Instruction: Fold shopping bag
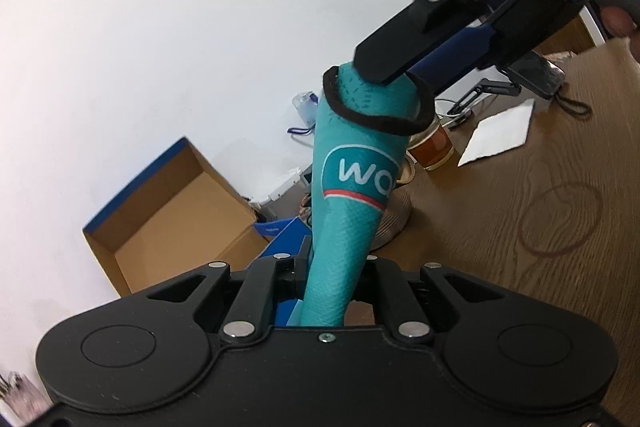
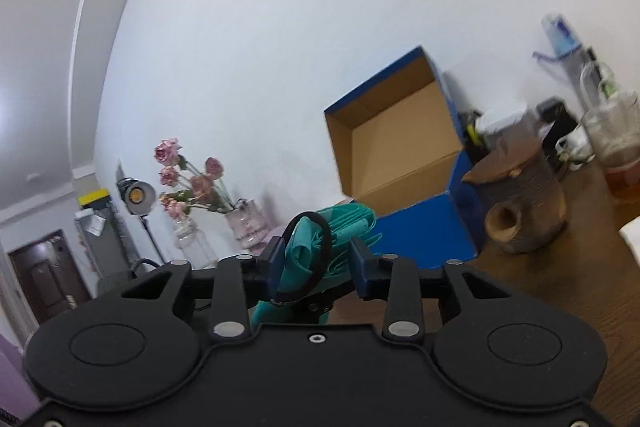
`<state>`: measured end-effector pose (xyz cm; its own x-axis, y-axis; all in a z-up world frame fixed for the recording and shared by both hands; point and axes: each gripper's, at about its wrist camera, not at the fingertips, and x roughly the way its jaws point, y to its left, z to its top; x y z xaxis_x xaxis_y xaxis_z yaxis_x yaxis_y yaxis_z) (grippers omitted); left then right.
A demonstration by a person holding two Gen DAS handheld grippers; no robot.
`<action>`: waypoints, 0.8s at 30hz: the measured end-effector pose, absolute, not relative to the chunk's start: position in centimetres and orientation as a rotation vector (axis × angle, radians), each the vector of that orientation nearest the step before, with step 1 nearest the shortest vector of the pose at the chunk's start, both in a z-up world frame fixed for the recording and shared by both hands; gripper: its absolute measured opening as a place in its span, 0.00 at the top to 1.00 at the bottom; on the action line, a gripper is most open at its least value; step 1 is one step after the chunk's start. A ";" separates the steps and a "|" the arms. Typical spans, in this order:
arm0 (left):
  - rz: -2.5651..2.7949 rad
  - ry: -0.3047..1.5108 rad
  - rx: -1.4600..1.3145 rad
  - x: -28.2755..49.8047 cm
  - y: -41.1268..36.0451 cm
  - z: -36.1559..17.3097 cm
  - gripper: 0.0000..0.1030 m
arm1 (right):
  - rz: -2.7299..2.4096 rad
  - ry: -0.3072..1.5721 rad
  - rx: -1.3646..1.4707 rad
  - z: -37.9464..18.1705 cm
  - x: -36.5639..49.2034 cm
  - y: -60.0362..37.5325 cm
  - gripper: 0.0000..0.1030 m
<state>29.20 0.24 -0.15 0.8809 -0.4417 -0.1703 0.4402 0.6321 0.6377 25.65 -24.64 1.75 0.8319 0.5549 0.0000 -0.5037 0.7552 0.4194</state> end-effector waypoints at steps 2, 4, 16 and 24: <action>-0.498 0.018 0.715 29.3 0.1 0.2 0.90 | 0.521 0.052 0.263 2.7 24.2 -23.4 0.61; -0.489 0.033 0.706 29.4 -0.1 0.5 0.90 | 0.487 0.002 0.098 3.4 23.1 -21.9 0.70; -0.393 -0.129 1.024 28.2 -0.8 -2.6 0.90 | 0.463 0.105 -0.477 2.8 22.7 -17.7 0.75; -0.438 -0.083 1.077 28.4 -0.8 -2.9 0.90 | 0.431 0.064 -0.610 1.9 21.5 -16.3 0.70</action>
<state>28.43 -0.78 -2.94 0.9114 -0.3852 -0.1449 0.3055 0.3974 0.8653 21.47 -16.35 1.87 0.9096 0.3729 -0.1832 -0.4100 0.7339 -0.5416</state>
